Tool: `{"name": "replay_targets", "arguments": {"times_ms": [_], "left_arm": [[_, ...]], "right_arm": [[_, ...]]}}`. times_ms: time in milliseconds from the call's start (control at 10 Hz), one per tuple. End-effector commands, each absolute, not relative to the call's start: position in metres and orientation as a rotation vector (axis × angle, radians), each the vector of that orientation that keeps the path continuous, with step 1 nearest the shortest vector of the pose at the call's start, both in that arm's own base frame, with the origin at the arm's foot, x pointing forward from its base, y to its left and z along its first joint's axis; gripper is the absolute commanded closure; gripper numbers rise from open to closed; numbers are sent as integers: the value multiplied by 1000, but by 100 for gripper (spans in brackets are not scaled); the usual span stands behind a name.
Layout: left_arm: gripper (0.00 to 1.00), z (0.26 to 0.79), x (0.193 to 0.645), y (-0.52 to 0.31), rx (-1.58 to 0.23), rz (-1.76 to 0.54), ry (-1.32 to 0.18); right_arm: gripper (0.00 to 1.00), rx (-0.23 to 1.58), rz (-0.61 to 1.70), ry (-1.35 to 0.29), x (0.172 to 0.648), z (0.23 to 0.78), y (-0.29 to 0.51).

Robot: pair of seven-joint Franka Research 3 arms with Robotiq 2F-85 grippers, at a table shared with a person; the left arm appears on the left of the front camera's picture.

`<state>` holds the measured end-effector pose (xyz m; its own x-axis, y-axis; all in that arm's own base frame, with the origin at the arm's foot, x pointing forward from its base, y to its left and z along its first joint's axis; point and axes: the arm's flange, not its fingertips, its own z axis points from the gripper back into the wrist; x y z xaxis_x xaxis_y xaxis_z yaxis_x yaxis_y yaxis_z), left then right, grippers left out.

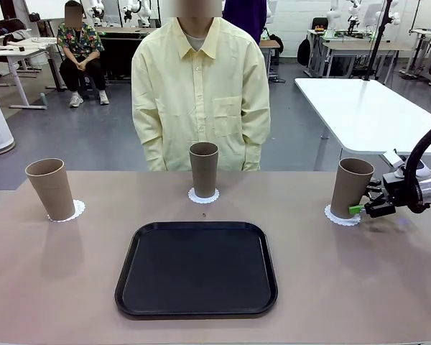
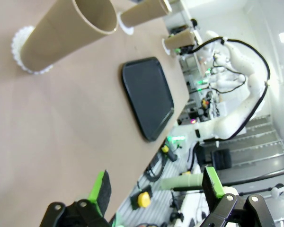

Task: Place coasters on the table and set cups on them.
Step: Take one Reusable plastic cup from the Flat Tray and place it on a coaster set by the human.

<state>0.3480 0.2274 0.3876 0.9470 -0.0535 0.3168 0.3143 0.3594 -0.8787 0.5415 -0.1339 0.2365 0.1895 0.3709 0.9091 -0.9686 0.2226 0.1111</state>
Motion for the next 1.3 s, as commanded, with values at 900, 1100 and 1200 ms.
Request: {"name": "replay_targets", "arguments": {"times_ms": [900, 1100, 1200], "left_arm": [[0, 390, 348, 226, -1180, -244, -250], [0, 390, 348, 226, -1180, -244, -250], [0, 390, 348, 226, -1180, -244, -250]], "right_arm": [[0, 739, 1094, -794, 538, 246, -159], [0, 678, 1074, -757, 529, 257, -166], [0, 652, 1074, -752, 516, 272, -169]]}}
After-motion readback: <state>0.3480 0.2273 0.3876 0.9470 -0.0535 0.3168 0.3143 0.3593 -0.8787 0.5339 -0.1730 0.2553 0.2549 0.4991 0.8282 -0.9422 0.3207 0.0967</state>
